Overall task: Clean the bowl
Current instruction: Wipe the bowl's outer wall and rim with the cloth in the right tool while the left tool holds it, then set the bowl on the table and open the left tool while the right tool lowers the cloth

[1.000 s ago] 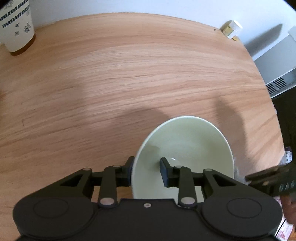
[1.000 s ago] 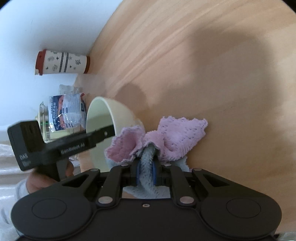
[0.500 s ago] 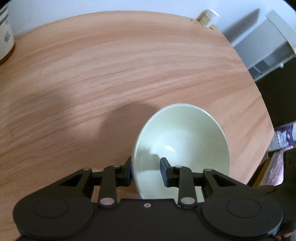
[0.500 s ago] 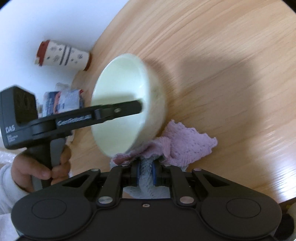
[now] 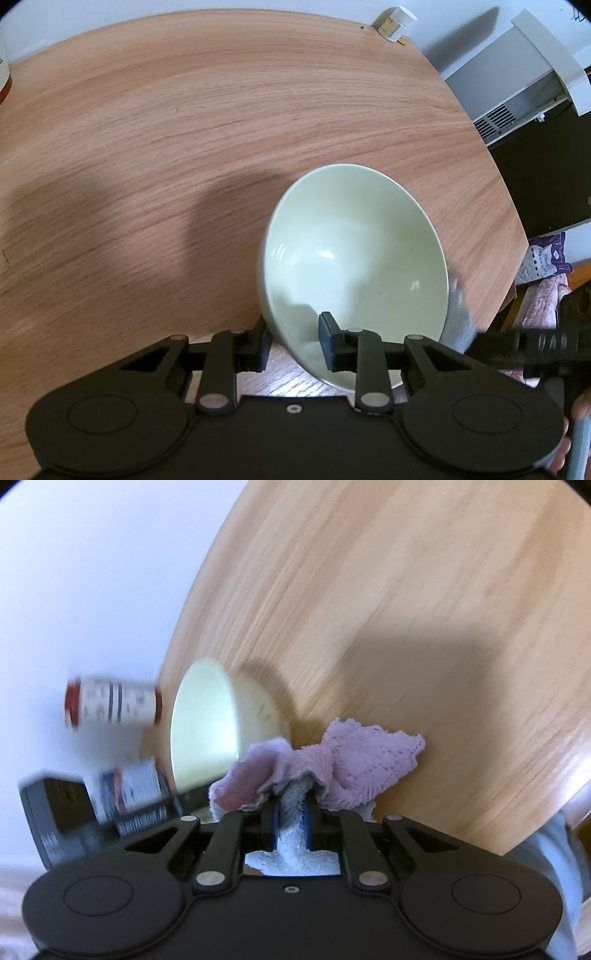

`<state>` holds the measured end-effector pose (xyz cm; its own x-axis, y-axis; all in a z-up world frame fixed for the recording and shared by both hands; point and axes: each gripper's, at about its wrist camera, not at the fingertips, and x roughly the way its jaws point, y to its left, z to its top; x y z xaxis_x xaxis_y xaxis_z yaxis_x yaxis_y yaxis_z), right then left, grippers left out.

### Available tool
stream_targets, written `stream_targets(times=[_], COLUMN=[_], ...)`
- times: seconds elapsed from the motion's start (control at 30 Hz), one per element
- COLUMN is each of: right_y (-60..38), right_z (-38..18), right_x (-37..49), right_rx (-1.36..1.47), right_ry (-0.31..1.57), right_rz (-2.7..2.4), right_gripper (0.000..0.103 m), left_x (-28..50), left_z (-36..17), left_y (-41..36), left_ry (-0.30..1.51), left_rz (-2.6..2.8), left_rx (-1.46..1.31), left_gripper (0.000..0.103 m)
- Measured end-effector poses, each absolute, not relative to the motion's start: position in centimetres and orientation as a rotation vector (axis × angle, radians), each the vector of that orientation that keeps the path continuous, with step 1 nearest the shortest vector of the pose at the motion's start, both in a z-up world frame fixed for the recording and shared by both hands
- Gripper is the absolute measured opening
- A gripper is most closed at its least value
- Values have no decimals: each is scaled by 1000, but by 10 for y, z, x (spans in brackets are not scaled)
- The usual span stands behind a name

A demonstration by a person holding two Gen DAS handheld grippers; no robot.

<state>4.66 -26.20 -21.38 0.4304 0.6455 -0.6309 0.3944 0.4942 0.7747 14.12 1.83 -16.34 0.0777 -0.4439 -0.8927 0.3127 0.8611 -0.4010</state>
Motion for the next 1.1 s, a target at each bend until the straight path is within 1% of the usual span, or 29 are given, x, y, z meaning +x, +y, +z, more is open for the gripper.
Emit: stream_targets(times=[0.17, 0.43, 0.53, 0.8, 0.83, 0.87, 0.93, 1.0, 1.1], right_y=[-280, -296, -289, -260, -258, -258, -260, -267, -282], right_z=[-220, -220, -213, -205, -204, -201, -195, -186, -172], right_x=[63, 132, 167, 217, 220, 221, 223, 222, 214], right_rx=[1168, 1162, 1097, 974, 970, 964, 951, 924, 859], right_ry=[1146, 1165, 1214, 1323, 1324, 1317, 1299, 1271, 1219], right_rz=[183, 282, 361, 479, 490, 499, 514, 513, 489], right_gripper=[14, 14, 14, 14, 14, 14, 14, 14, 14], left_x=[143, 147, 147, 148, 147, 147, 146, 145, 145], left_z=[-162, -160, -160, -162, -162, -162, -162, -162, -161], left_y=[17, 6, 2, 0, 1, 1, 0, -3, -7], left_ry=[1392, 1405, 1412, 1436, 1435, 1436, 1438, 1435, 1441], left_rz=[-567, -506, -473, -403, -402, -404, -405, -395, -378], left_rx=[-94, -88, -98, -162, -172, -183, -194, -179, -163], left_gripper=[29, 30, 31, 32, 37, 46, 51, 53, 60])
